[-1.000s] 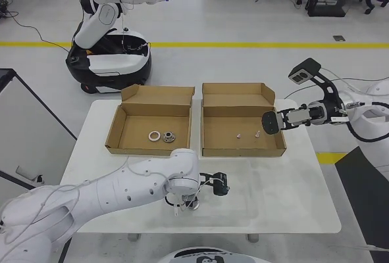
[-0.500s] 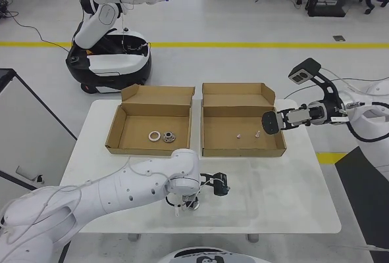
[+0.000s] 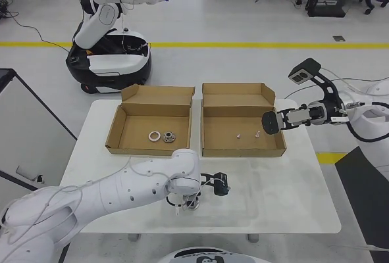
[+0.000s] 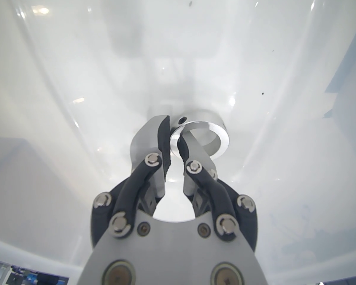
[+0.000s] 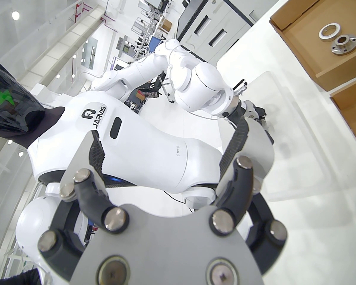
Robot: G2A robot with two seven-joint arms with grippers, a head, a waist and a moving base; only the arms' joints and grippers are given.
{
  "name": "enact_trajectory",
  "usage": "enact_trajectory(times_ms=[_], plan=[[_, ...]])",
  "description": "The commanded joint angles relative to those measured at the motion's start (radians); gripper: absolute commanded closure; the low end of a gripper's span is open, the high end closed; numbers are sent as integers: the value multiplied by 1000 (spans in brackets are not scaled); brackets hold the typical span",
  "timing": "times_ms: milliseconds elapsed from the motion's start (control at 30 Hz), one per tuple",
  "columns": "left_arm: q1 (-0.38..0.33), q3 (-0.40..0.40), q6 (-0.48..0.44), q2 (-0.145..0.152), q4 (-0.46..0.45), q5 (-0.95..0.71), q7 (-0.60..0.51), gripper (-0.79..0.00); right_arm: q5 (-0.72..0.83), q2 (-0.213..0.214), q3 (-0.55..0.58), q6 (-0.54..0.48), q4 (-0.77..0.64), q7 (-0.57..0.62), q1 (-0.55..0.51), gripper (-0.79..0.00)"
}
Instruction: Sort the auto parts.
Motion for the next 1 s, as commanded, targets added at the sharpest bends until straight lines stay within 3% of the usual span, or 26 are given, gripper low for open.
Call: enact_trajectory(times_ms=[0, 267, 667, 967], plan=[[-5, 0, -2, 1, -2, -1, 2, 0, 0, 0, 0, 0, 0, 0, 0, -785], [-94, 0, 38, 37, -103, -86, -38, 0, 0, 0, 0, 0, 0, 0, 0, -785], [-251, 0, 69, 156, -335, -211, -69, 0, 0, 0, 0, 0, 0, 0, 0, -785], [-251, 0, 69, 156, -335, -211, -69, 0, 0, 0, 0, 0, 0, 0, 0, -785]])
